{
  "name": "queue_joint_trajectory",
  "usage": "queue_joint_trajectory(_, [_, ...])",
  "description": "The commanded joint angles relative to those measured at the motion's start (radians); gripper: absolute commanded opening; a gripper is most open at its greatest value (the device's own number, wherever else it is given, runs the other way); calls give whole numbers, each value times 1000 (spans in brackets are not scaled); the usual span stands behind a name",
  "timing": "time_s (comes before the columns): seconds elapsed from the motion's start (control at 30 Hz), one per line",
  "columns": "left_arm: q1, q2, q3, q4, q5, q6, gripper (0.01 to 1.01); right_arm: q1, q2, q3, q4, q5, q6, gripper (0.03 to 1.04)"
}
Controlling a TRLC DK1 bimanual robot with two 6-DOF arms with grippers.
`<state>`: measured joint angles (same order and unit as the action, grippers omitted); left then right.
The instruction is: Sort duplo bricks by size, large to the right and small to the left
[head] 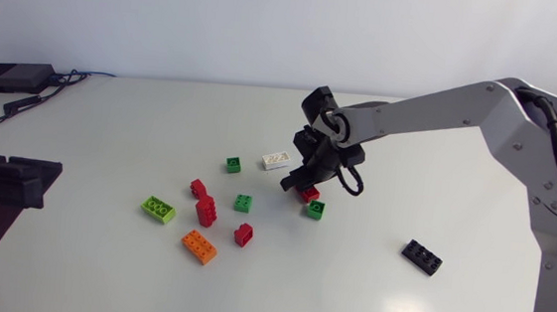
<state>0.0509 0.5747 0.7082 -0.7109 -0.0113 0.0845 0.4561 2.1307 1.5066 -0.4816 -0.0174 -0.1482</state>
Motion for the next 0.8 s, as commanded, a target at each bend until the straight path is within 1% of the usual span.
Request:
queue_joint_trajectory(0.0, [-5, -6, -23, -9, 4, -14, 977, -7, -11, -26, 0, 10, 22, 120])
queue_joint_trajectory(0.13, [-5, -7, -24, -7, 4, -14, 977, -25, -43, 18, -38, 11, 13, 120])
queue_joint_trajectory(0.23, [-5, -9, -24, -7, 4, -14, 977, -59, -68, 43, -78, 11, 1, 120])
queue_joint_trajectory(0.33, [-5, -9, -24, -7, 4, -12, 977, -109, -106, 35, -98, 11, -22, 120])
queue_joint_trajectory(0.47, [-8, -7, -27, 1, 5, -17, 977, -203, -164, 15, -130, -3, -63, 120])
queue_joint_trajectory(0.57, [-17, -7, -29, 1, 5, -23, 977, -269, -221, -54, -135, -9, -99, 121])
queue_joint_trajectory(0.7, [-22, -12, -36, 1, 8, -28, 977, -339, -310, -207, -103, -12, -143, 121])
queue_joint_trajectory(0.77, [-29, -10, -39, 2, 8, -35, 977, -355, -344, -287, -69, -15, -159, 121])
